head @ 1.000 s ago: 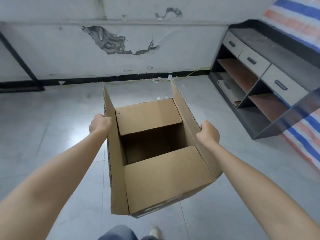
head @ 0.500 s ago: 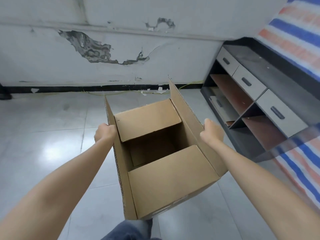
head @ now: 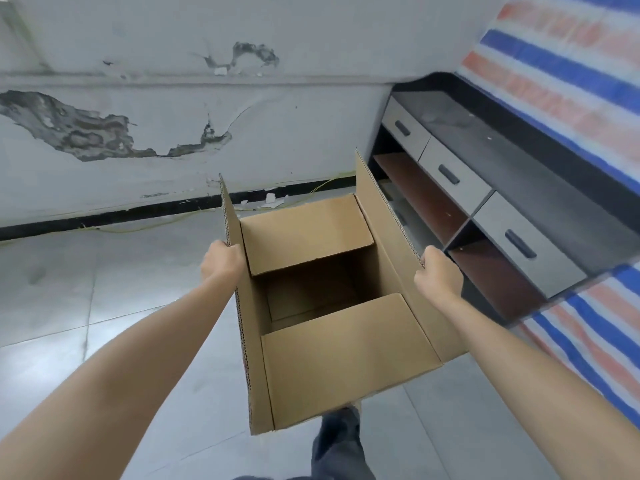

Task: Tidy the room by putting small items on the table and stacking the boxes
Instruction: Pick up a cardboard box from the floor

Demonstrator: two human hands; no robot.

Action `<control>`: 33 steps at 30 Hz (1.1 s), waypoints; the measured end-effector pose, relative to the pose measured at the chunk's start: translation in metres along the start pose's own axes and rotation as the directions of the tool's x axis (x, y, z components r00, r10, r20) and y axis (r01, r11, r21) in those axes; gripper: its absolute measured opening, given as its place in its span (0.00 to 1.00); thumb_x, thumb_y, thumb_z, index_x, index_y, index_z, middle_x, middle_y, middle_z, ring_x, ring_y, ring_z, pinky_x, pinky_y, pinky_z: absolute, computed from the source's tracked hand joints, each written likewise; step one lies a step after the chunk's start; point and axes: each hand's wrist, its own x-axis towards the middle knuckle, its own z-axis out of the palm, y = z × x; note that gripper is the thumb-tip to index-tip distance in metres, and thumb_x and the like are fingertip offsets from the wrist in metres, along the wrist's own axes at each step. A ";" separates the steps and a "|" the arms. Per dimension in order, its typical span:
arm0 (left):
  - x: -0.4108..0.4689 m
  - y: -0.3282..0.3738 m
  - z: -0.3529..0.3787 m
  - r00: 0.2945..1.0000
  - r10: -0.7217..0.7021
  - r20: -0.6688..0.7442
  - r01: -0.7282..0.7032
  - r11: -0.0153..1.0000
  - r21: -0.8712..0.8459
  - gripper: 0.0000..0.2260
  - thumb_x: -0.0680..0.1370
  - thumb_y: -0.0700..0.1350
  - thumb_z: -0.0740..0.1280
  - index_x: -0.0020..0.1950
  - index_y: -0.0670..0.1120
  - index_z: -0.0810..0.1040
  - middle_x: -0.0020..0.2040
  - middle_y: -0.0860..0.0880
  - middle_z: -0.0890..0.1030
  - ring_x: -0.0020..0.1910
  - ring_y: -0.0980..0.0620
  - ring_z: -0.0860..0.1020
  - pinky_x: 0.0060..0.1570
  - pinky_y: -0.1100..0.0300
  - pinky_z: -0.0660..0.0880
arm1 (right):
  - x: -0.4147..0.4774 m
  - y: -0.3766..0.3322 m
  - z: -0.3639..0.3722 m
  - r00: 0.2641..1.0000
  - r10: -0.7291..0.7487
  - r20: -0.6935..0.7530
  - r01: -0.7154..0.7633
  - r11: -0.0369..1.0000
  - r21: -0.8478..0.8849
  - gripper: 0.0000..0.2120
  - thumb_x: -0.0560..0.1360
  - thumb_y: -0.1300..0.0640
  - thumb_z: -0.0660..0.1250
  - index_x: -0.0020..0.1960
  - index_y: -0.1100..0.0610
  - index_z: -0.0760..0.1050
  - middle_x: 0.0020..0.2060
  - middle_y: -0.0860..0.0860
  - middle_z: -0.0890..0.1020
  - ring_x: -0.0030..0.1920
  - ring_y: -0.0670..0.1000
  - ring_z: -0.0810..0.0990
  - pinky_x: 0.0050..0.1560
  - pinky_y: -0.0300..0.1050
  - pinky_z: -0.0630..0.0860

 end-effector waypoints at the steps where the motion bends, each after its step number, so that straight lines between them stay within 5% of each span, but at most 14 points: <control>1: 0.008 0.016 0.012 1.000 0.005 -0.009 -0.005 1.000 0.001 0.13 0.79 0.46 0.57 0.57 0.41 0.74 0.51 0.41 0.78 0.53 0.39 0.76 0.45 0.56 0.68 | 0.020 0.007 0.001 1.000 -0.005 -0.002 0.005 1.000 0.009 0.08 0.75 0.68 0.60 0.44 0.58 0.63 0.41 0.52 0.71 0.39 0.54 0.68 0.28 0.39 0.54; 5: 0.035 0.078 0.059 0.999 -0.045 -0.030 0.045 0.999 -0.002 0.12 0.79 0.45 0.57 0.56 0.41 0.74 0.52 0.40 0.78 0.48 0.41 0.74 0.44 0.56 0.68 | 0.107 0.029 -0.003 0.998 -0.067 0.010 0.067 0.998 0.007 0.14 0.75 0.68 0.60 0.38 0.54 0.60 0.35 0.49 0.67 0.39 0.54 0.67 0.28 0.38 0.53; 10: 0.054 0.142 0.109 0.988 -0.125 -0.089 0.122 0.992 -0.043 0.12 0.78 0.44 0.57 0.55 0.40 0.74 0.53 0.39 0.77 0.48 0.40 0.74 0.44 0.55 0.69 | 0.207 0.045 -0.011 0.984 -0.177 0.039 0.176 0.984 0.024 0.08 0.76 0.66 0.61 0.43 0.55 0.64 0.44 0.52 0.72 0.41 0.52 0.67 0.28 0.36 0.54; 13: 0.064 0.166 0.133 0.973 -0.195 -0.126 0.185 0.979 -0.082 0.13 0.78 0.44 0.57 0.58 0.40 0.74 0.54 0.39 0.77 0.52 0.39 0.75 0.47 0.54 0.71 | 0.249 0.042 -0.013 0.959 -0.280 0.039 0.280 0.960 -0.016 0.05 0.76 0.64 0.63 0.50 0.58 0.69 0.50 0.54 0.77 0.43 0.52 0.72 0.35 0.36 0.63; 23: 0.133 0.216 0.213 0.847 -0.512 -0.146 0.455 0.838 -0.300 0.16 0.78 0.41 0.55 0.64 0.38 0.69 0.59 0.38 0.75 0.57 0.37 0.74 0.55 0.50 0.72 | 0.404 -0.028 0.003 0.738 -0.670 0.083 0.674 0.722 -0.155 0.14 0.76 0.65 0.62 0.61 0.61 0.69 0.59 0.56 0.75 0.58 0.54 0.74 0.49 0.42 0.71; 30: 0.203 0.268 0.263 0.732 -0.681 -0.004 0.603 0.651 -0.460 0.18 0.80 0.40 0.53 0.69 0.38 0.64 0.66 0.39 0.70 0.65 0.38 0.69 0.64 0.48 0.68 | 0.517 -0.067 0.025 0.621 -0.767 0.162 0.783 0.600 -0.164 0.14 0.76 0.67 0.59 0.61 0.61 0.69 0.59 0.55 0.74 0.58 0.54 0.72 0.43 0.41 0.64; 33: 0.231 0.286 0.281 0.692 -0.722 0.027 0.645 0.601 -0.473 0.20 0.81 0.44 0.52 0.71 0.38 0.64 0.69 0.39 0.68 0.68 0.40 0.68 0.68 0.49 0.65 | 0.552 -0.074 0.032 0.594 -0.775 0.215 0.804 0.578 -0.140 0.14 0.75 0.68 0.61 0.60 0.62 0.70 0.58 0.57 0.75 0.57 0.55 0.73 0.46 0.43 0.70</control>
